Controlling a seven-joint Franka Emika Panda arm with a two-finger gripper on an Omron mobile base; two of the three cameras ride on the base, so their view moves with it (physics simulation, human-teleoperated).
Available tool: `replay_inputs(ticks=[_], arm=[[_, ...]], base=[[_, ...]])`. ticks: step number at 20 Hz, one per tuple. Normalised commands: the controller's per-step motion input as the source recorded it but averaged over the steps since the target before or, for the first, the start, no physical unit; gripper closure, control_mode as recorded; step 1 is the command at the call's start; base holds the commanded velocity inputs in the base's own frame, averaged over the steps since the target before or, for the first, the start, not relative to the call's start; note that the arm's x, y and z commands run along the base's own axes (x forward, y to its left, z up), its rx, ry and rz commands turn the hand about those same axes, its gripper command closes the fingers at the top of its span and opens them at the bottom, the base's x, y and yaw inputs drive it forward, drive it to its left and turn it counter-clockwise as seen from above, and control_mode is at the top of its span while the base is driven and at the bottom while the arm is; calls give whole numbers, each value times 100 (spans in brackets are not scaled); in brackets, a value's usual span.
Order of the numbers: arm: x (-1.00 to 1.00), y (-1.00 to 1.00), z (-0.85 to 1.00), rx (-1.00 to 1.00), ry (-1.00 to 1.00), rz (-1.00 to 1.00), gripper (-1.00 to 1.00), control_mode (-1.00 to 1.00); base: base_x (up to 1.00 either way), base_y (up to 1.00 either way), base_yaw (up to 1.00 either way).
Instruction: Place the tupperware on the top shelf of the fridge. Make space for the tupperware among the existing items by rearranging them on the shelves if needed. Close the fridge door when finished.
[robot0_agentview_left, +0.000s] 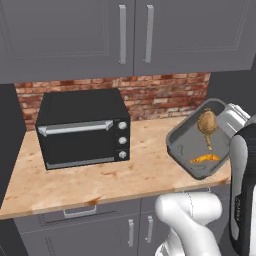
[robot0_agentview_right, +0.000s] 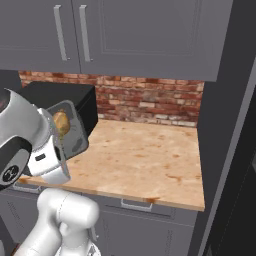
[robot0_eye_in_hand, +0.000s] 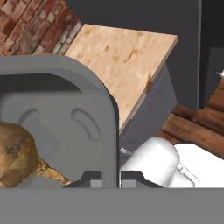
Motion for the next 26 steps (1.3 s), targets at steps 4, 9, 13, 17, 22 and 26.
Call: replay_inputs(ticks=[4,9,13,17,22,26], arm=[[58,33,0,0,-3,-20,100,-100],[43,8,0,0,0,-3,100,-100],[21,0,0,0,0,0,100,-100],[7,0,0,0,0,0,100,-100],[0,0,0,0,0,0,100,-100],[0,0,0,0,0,0,100,100]], base=[[0,0,0],[0,0,0],[0,0,0],[0,0,0],[0,0,0],[-3,0,0]])
